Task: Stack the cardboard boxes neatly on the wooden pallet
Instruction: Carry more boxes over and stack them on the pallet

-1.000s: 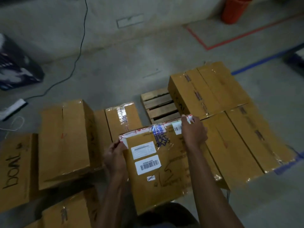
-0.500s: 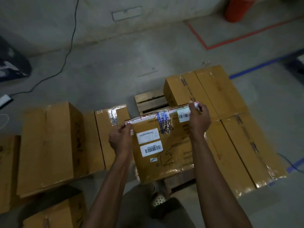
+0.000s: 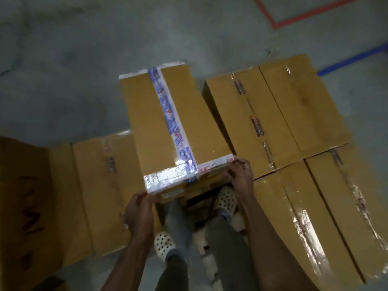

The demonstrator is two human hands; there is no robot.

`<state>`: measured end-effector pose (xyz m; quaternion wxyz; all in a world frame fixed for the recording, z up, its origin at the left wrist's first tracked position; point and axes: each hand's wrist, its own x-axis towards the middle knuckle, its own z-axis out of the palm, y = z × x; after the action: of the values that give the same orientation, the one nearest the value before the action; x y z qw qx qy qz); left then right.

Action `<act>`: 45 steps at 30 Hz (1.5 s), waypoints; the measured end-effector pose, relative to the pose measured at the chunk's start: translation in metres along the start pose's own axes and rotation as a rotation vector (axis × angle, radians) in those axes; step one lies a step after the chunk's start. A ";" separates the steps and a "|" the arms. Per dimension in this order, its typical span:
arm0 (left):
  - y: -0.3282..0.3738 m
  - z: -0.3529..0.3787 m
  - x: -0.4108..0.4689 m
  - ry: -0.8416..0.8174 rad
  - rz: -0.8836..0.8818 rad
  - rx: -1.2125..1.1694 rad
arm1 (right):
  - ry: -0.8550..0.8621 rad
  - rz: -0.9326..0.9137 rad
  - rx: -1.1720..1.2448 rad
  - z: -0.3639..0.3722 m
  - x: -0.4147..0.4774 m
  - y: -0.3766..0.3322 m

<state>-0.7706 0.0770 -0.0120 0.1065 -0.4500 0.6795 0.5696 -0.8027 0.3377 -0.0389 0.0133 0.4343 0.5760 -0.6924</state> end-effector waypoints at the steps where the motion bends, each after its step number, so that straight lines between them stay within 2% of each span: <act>1: -0.023 0.021 0.020 -0.021 -0.054 -0.002 | 0.034 0.011 -0.026 -0.001 0.027 0.027; 4: -0.092 0.067 0.057 -0.107 -0.230 0.051 | 0.150 0.096 -0.177 -0.009 0.079 0.103; 8: -0.149 0.073 0.079 -0.169 -0.280 0.085 | 0.126 0.058 -0.568 -0.022 0.095 0.153; 13: -0.114 0.082 0.119 -0.168 -0.182 0.121 | 0.133 -0.121 -0.899 -0.017 0.097 0.130; 16: -0.083 0.091 0.140 -0.176 -0.109 0.231 | 0.039 -0.137 -0.999 -0.007 0.104 0.117; 19: -0.059 0.100 0.142 -0.215 -0.040 0.319 | 0.011 -0.023 -1.038 0.006 0.113 0.109; 25: -0.070 0.106 0.140 -0.286 -0.048 0.335 | 0.200 0.121 -0.976 0.007 0.104 0.123; 30: -0.082 0.116 0.138 -0.346 -0.031 0.358 | 0.252 0.015 -0.955 -0.011 0.075 0.145; 33: -0.090 0.120 0.120 -0.345 0.023 0.475 | 0.290 0.180 -0.771 -0.012 0.053 0.156; 35: -0.100 0.119 0.111 -0.343 0.025 0.516 | 0.236 0.251 -0.703 -0.015 0.043 0.158; 38: -0.120 0.119 0.105 -0.316 0.003 0.535 | 0.100 0.201 -0.780 -0.023 0.034 0.157; 45: -0.144 0.124 0.093 -0.326 -0.098 0.361 | -0.027 0.193 -0.828 -0.043 0.043 0.151</act>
<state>-0.7640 0.1470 -0.2112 0.3207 -0.3581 0.7215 0.4983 -0.7260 0.3427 -0.1828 0.2589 0.4351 0.7620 -0.4038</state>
